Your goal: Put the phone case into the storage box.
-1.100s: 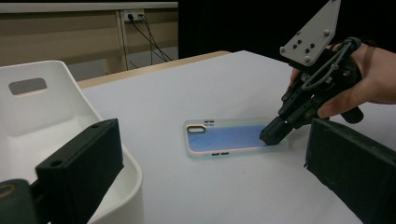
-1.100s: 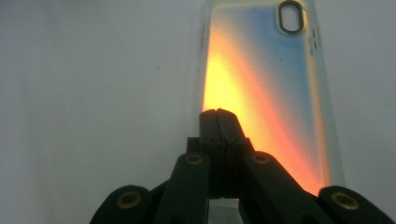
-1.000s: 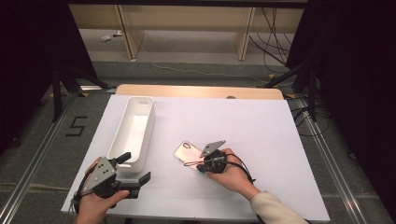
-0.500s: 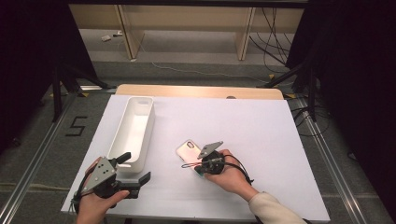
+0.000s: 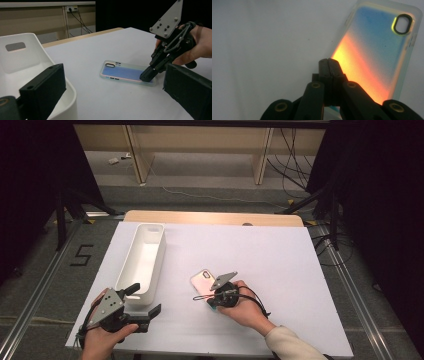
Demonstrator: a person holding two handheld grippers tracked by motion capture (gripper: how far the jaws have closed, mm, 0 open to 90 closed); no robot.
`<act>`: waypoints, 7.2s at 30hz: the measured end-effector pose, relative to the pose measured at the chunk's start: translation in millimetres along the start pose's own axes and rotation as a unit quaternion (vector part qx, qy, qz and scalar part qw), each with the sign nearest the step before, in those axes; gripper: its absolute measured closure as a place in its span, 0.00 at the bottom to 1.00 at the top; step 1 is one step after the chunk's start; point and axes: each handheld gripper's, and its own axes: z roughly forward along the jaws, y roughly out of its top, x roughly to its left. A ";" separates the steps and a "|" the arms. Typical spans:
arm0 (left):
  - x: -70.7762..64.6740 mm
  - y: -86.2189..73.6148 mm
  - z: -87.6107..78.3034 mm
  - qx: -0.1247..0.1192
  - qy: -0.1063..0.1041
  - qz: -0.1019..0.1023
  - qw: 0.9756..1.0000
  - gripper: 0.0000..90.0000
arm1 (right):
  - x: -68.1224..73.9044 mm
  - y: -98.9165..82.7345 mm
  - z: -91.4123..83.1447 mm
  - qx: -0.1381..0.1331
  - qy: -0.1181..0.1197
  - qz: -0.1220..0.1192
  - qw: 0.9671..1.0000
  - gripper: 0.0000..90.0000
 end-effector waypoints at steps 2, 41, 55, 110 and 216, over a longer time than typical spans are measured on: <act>0.1 -0.3 0.6 -0.003 -0.002 0.000 1.000 0.04 | 0.5 0.3 0.3 0.001 -0.001 0.002 1.000 1.00; -0.2 0.3 -0.8 -0.002 0.002 -0.002 1.000 0.04 | 6.0 4.6 5.6 -0.003 0.006 0.002 1.000 1.00; -0.3 0.4 -1.1 -0.002 0.002 -0.002 1.000 0.04 | 5.4 5.7 2.2 -0.011 0.002 0.005 1.000 1.00; 1.6 0.8 -2.6 -0.004 0.003 -0.003 1.000 0.04 | -29.7 16.3 -112.2 -0.049 -0.097 0.166 0.980 0.45; 1.9 1.3 -3.9 -0.009 0.002 -0.005 1.000 0.05 | -49.2 58.0 9.0 0.234 -0.104 0.291 0.922 0.79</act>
